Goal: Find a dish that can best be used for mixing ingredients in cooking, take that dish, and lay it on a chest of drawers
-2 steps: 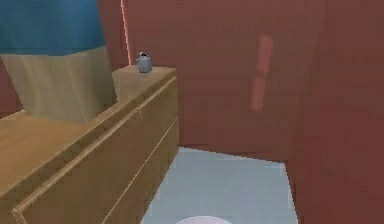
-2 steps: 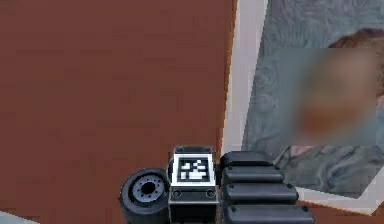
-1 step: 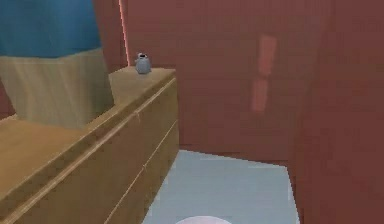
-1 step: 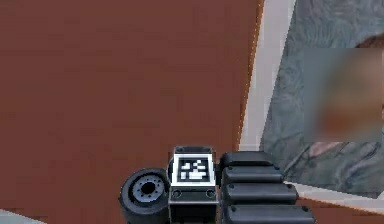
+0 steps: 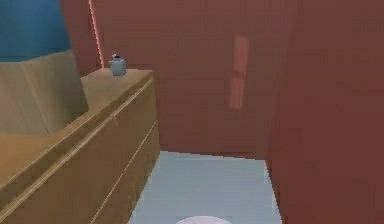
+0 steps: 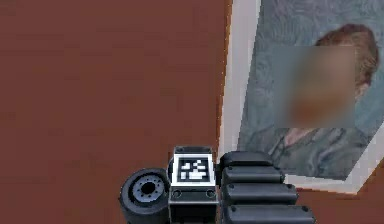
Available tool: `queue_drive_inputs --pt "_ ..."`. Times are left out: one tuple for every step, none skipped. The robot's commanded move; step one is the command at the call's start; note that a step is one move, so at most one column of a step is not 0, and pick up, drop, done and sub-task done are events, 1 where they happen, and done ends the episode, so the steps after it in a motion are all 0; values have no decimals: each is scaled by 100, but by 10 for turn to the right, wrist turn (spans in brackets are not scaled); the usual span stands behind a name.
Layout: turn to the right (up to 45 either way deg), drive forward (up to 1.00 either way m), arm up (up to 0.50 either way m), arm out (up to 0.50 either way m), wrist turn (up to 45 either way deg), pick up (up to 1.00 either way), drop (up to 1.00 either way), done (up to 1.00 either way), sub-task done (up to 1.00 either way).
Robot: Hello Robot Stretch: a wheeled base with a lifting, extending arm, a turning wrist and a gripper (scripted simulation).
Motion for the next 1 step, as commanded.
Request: queue_drive_inputs --pt "0 100 0 0 0 0 0 0 0"
